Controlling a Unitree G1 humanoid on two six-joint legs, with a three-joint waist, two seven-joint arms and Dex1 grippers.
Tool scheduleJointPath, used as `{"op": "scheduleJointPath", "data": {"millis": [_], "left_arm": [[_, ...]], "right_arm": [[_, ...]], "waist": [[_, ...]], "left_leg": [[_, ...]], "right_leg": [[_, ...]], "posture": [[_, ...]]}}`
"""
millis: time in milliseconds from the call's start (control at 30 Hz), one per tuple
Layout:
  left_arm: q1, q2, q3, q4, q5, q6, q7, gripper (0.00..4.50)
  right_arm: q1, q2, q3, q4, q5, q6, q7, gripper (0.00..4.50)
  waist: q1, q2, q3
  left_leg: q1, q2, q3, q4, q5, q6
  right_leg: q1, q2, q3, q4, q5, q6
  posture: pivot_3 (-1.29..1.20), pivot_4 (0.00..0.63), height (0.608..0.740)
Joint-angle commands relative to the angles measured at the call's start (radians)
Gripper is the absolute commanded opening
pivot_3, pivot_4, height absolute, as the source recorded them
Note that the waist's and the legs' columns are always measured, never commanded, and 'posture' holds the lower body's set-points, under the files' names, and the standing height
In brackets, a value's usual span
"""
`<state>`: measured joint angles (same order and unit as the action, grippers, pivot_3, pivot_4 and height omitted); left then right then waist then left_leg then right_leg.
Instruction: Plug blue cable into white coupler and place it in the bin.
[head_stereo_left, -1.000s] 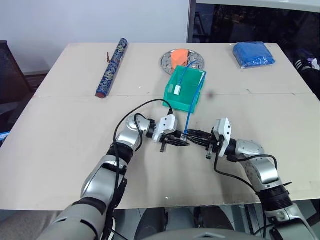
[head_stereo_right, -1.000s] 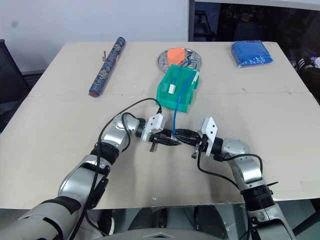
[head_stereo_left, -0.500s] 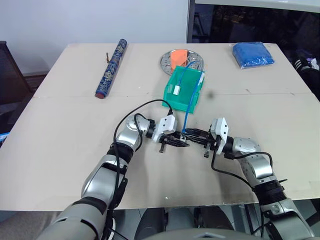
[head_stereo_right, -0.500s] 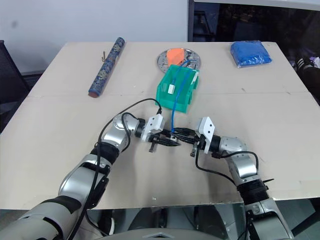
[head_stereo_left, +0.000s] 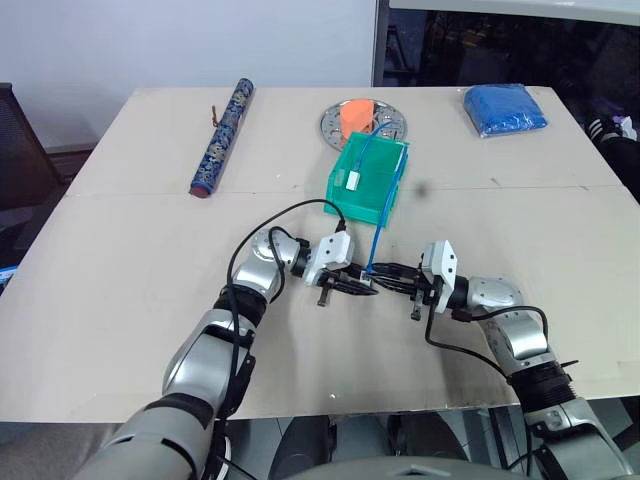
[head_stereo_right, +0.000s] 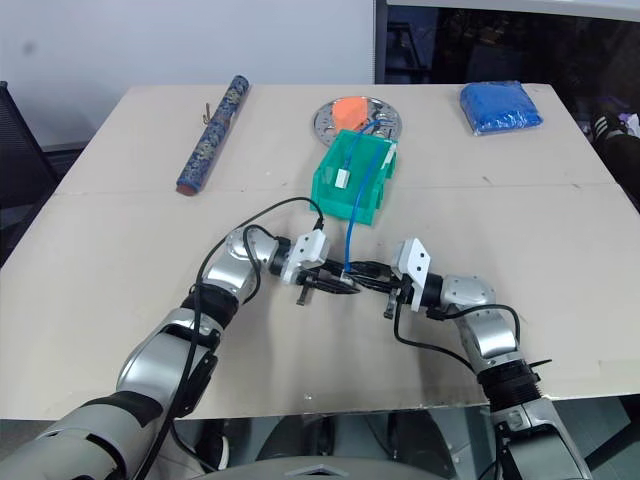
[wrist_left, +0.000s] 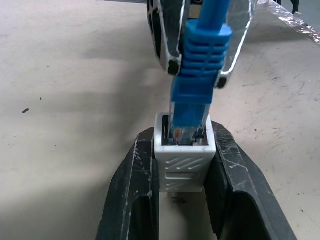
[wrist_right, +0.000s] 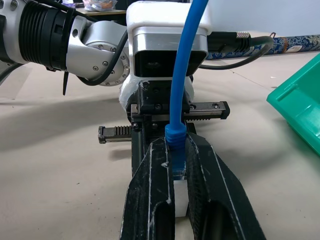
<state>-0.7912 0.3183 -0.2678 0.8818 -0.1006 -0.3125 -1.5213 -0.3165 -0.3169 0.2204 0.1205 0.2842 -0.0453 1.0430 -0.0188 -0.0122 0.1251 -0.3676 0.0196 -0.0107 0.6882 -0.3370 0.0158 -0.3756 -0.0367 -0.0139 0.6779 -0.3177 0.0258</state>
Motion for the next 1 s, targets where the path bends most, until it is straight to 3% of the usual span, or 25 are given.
{"op": "scheduleJointPath", "data": {"millis": [33, 133, 200, 333, 433, 500, 567, 667, 700, 767, 867, 1000], "left_arm": [[-0.003, -0.005, 0.002, 0.008, 0.012, -0.01, -0.015, 0.59], [-0.003, -0.007, 0.004, 0.009, 0.014, -0.009, -0.013, 0.59], [-0.003, -0.009, 0.007, 0.008, 0.015, -0.009, -0.01, 0.59], [0.004, -0.009, 0.012, 0.003, 0.02, -0.002, -0.004, 0.59], [0.018, -0.006, 0.022, -0.019, 0.012, 0.041, -0.006, 0.59], [0.043, 0.0, 0.032, -0.065, -0.005, 0.068, -0.015, 1.67], [0.08, 0.005, 0.058, -0.121, -0.012, 0.037, 0.042, 2.47], [0.194, 0.066, 0.11, -0.322, -0.064, 0.137, 0.093, 4.1], [0.249, 0.097, 0.137, -0.407, -0.077, 0.191, 0.128, 4.39], [0.335, 0.134, 0.188, -0.551, -0.105, 0.293, 0.207, 4.46], [0.461, 0.1, 0.352, -0.932, -0.171, 0.592, 0.53, 4.46], [0.498, 0.059, 0.42, -1.216, -0.167, 0.829, 0.786, 4.46]], "right_arm": [[0.01, -0.035, 0.062, 0.061, -0.071, 0.092, 0.008, 0.0], [0.011, -0.09, 0.126, 0.102, -0.116, 0.195, 0.037, 0.0], [0.014, -0.102, 0.145, 0.118, -0.123, 0.155, 0.052, 0.0], [-0.014, 0.033, 0.003, 0.074, 0.05, 0.101, -0.029, 0.0], [-0.025, 0.069, -0.051, 0.031, 0.107, 0.113, -0.032, 0.0], [-0.027, 0.072, -0.063, 0.013, 0.118, 0.129, -0.035, 0.0], [-0.027, 0.065, -0.069, -0.007, 0.118, 0.143, -0.04, 0.0], [-0.037, 0.05, -0.107, -0.075, 0.174, 0.219, -0.06, 0.0], [-0.051, 0.045, -0.131, -0.105, 0.216, 0.269, -0.072, 0.0], [-0.083, 0.036, -0.167, -0.153, 0.282, 0.354, -0.094, 0.0], [-0.271, 0.044, -0.222, -0.135, 0.353, 0.532, -0.215, 0.0], [-0.448, 0.031, -0.208, 0.009, 0.296, 0.636, -0.266, 0.0]], "waist": [[0.0, 0.0, 0.0], [0.0, -0.001, -0.003], [0.001, -0.002, -0.005], [0.001, -0.003, -0.006], [-0.004, -0.002, -0.005], [-0.006, -0.002, -0.004], [-0.008, -0.002, -0.004], [-0.011, -0.001, -0.003], [-0.011, -0.001, -0.003], [-0.02, 0.0, -0.003], [-0.02, 0.0, -0.002], [-0.017, 0.002, 0.003]], "left_leg": [[0.001, 0.0, 0.0, 0.0, 0.0, 0.0], [0.003, 0.0, 0.0, 0.0, 0.0, 0.0], [0.007, 0.0, -0.001, -0.001, 0.0, 0.0], [0.007, 0.0, -0.003, -0.001, 0.0, 0.0], [0.006, 0.0, -0.004, -0.001, 0.0, 0.0], [0.006, -0.001, -0.005, 0.0, 0.0, 0.0], [0.006, -0.001, -0.005, 0.0, 0.0, 0.0], [0.004, -0.001, -0.009, -0.001, 0.0, 0.0], [0.004, -0.002, -0.01, -0.001, 0.0, 0.0], [0.003, -0.003, -0.013, -0.001, 0.0, 0.0], [0.004, -0.01, -0.027, -0.002, 0.0, 0.0], [0.003, -0.017, -0.04, -0.002, 0.0, 0.0]], "right_leg": [[0.0, 0.0, 0.0, 0.0, 0.0, 0.0], [0.001, 0.0, 0.002, 0.0, 0.0, 0.0], [0.005, 0.0, 0.002, 0.0, 0.0, 0.0], [0.006, 0.0, 0.002, 0.0, 0.0, 0.0], [0.005, -0.001, 0.003, 0.0, 0.0, 0.0], [0.004, -0.001, 0.003, 0.001, 0.0, 0.0], [0.004, -0.001, 0.003, 0.001, 0.0, 0.0], [0.003, -0.004, 0.004, 0.0, 0.0, 0.0], [0.003, -0.004, 0.004, 0.0, 0.0, 0.0], [0.003, -0.004, 0.003, 0.0, 0.0, 0.0], [0.001, -0.003, 0.011, 0.001, 0.0, 0.0], [-0.001, -0.006, 0.01, 0.001, 0.002, 0.003]], "posture": [[0.0, 0.15, 0.74], [0.0, 0.15, 0.74], [0.0, 0.15, 0.74], [0.0, 0.15, 0.74], [0.0, 0.15, 0.74], [0.0, 0.15, 0.74], [0.0, 0.15, 0.74], [0.0, 0.15, 0.74], [0.0, 0.15, 0.74], [0.0, 0.15, 0.74], [0.0, 0.15, 0.74], [0.0, 0.15, 0.74]]}}
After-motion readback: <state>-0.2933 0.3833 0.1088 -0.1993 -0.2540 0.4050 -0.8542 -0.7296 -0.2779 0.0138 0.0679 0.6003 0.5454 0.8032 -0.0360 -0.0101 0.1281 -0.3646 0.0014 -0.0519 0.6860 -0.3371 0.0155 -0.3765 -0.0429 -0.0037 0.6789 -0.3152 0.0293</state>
